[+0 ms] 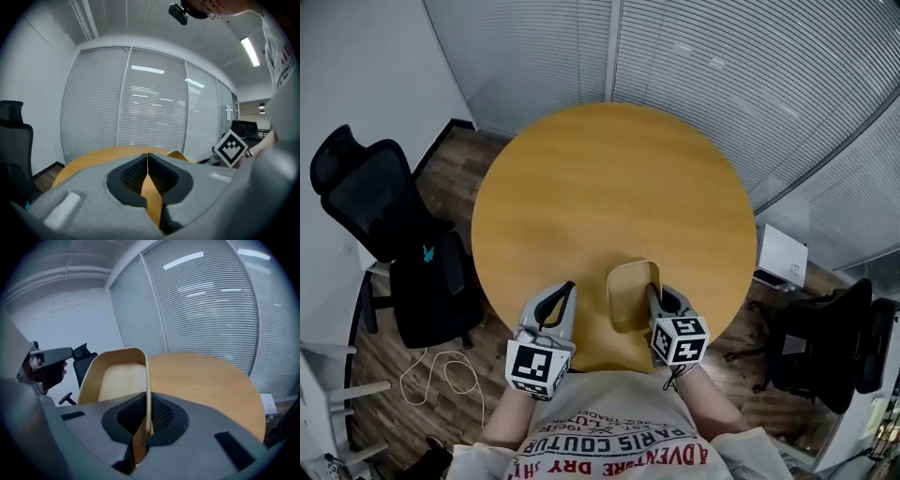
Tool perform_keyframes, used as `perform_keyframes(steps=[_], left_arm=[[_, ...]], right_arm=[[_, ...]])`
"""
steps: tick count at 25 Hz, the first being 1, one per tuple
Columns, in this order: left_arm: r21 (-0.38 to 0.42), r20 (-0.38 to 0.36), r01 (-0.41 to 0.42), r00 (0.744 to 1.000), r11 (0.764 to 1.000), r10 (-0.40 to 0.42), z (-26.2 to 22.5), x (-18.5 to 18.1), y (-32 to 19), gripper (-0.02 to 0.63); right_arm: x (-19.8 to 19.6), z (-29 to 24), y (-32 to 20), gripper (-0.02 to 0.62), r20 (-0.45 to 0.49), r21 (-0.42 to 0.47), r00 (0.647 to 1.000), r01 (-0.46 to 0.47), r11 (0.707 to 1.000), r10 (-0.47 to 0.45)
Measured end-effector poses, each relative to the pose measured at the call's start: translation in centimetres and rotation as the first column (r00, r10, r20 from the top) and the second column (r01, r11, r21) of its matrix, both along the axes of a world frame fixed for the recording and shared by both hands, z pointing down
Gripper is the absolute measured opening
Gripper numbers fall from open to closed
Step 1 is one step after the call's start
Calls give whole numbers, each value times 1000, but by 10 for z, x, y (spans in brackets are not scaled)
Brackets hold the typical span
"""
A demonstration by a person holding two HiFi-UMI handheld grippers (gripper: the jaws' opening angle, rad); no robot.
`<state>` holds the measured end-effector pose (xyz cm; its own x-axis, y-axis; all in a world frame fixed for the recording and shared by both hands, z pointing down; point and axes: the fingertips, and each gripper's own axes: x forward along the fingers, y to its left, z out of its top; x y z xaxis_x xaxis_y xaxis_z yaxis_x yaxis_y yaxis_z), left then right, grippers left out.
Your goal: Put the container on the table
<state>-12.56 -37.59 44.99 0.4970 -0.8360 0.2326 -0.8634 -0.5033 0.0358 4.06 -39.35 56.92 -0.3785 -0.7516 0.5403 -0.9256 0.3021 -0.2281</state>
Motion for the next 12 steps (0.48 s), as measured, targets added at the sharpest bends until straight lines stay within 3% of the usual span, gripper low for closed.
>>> perform_keyframes(steps=[12], left_arm=[[-111, -32, -53, 998, 992, 49, 65, -13, -64, 12]], right_arm=[[-16, 110, -45, 12, -93, -231, 994, -73, 970, 52]])
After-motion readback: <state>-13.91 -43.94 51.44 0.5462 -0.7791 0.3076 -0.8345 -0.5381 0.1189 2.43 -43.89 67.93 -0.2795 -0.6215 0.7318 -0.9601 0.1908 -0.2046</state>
